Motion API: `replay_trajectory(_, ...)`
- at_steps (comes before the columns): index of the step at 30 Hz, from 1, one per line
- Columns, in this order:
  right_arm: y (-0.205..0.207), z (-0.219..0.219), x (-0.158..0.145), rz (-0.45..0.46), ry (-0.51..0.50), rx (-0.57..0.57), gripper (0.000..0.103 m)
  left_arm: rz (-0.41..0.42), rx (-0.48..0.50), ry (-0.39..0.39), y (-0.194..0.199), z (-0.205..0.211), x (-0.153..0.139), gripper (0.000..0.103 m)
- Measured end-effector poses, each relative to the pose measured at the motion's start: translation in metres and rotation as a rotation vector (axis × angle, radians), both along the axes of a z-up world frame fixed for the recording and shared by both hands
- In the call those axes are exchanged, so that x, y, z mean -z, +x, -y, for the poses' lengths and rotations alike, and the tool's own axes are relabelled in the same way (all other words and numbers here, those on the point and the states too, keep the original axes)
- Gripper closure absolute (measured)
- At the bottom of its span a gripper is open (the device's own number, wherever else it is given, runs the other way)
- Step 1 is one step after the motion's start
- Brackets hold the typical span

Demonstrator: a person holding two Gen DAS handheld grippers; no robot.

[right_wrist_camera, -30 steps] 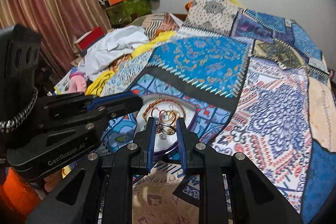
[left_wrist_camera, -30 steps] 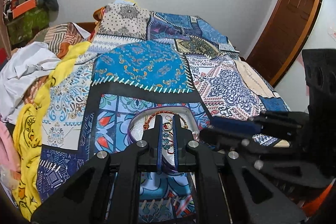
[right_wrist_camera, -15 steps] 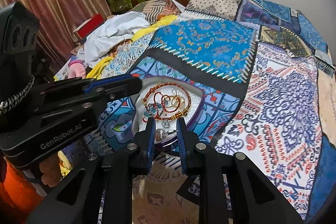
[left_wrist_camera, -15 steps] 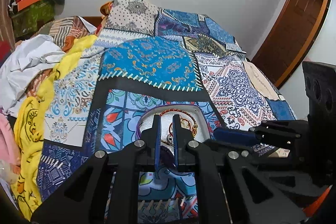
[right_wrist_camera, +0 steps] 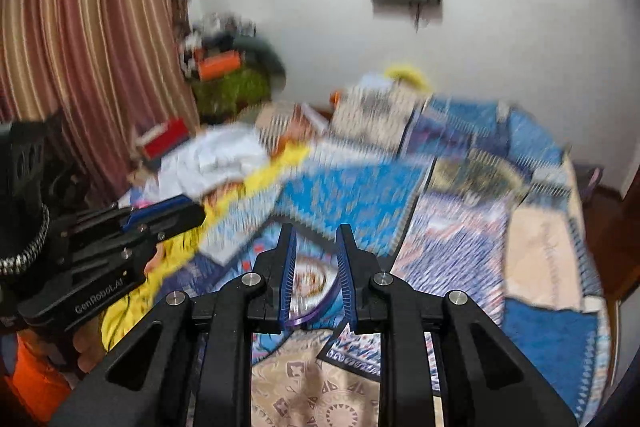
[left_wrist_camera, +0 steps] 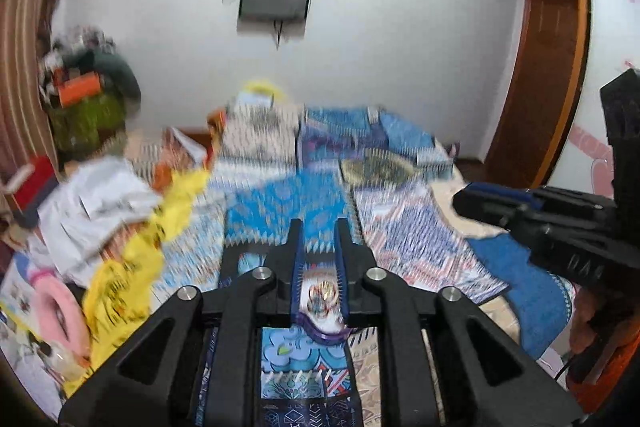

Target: Organize jewelry

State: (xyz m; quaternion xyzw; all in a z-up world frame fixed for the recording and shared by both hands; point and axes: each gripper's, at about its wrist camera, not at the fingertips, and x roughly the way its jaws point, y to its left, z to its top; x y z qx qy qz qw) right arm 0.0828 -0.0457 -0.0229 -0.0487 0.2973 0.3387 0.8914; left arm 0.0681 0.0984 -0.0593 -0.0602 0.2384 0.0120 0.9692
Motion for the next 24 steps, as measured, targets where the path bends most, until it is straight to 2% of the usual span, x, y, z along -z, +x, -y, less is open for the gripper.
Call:
replay_trajectory(1, -0.011, 0.007, -0.014, 0.048, 0.027, 0.016, 0.085, 0.027, -0.006, 0.011, -0.007, 0.002, -0.008, 0.083)
replay_trajectory(3, -0.028, 0.016, -0.034, 0.112, 0.070, 0.030, 0.083, 0.096, -0.021, 0.030, -0.026, 0.007, -0.027, 0.070)
replay_trajectory(4, -0.036, 0.020, -0.043, 0.138, 0.089, 0.036, 0.082, 0.129, -0.026, 0.037, -0.036, 0.009, -0.035, 0.067)
replay_trajectory(7, -0.062, 0.032, -0.063, 0.225, 0.138, 0.062, 0.064, 0.210, -0.041, 0.064, -0.063, 0.018, -0.056, 0.057)
replay_trajectory(9, -0.074, 0.034, -0.070, 0.272, 0.153, 0.083, 0.047, 0.256, -0.058, 0.094, -0.078, 0.025, -0.066, 0.045)
replay_trajectory(10, -0.082, 0.035, -0.074, 0.298, 0.159, 0.091, 0.044, 0.272, -0.066, 0.109, -0.084, 0.027, -0.069, 0.043)
replay_trajectory(11, -0.089, 0.037, -0.077, 0.322, 0.162, 0.102, 0.036, 0.284, -0.073, 0.121, -0.089, 0.030, -0.072, 0.037)
replay_trajectory(12, -0.093, 0.037, -0.079, 0.338, 0.165, 0.112, 0.028, 0.296, -0.080, 0.131, -0.095, 0.033, -0.074, 0.026)
replay_trajectory(13, -0.098, 0.038, -0.081, 0.358, 0.172, 0.130, 0.025, 0.307, -0.088, 0.137, -0.099, 0.035, -0.076, 0.019)
replay_trajectory(14, -0.101, 0.038, -0.082, 0.370, 0.177, 0.143, 0.019, 0.318, -0.096, 0.139, -0.104, 0.036, -0.077, 0.005)
replay_trajectory(15, -0.102, 0.039, -0.082, 0.382, 0.181, 0.156, 0.016, 0.332, -0.111, 0.137, -0.108, 0.037, -0.078, 0.001)
replay_trajectory(16, -0.105, 0.039, -0.082, 0.395, 0.183, 0.173, 0.014, 0.341, -0.124, 0.130, -0.112, 0.036, -0.079, 0.001)
replay_trajectory(18, -0.105, 0.038, -0.082, 0.415, 0.183, 0.200, 0.003, 0.339, -0.123, 0.118, -0.114, 0.035, -0.080, 0.001)
replay_trajectory(19, -0.107, 0.040, -0.081, 0.422, 0.185, 0.213, 0.001, 0.338, -0.125, 0.114, -0.115, 0.034, -0.080, 0.001)
replay_trajectory(24, -0.110, 0.040, -0.080, 0.428, 0.180, 0.225, 0.000, 0.337, -0.129, 0.117, -0.120, 0.036, -0.079, 0.001)
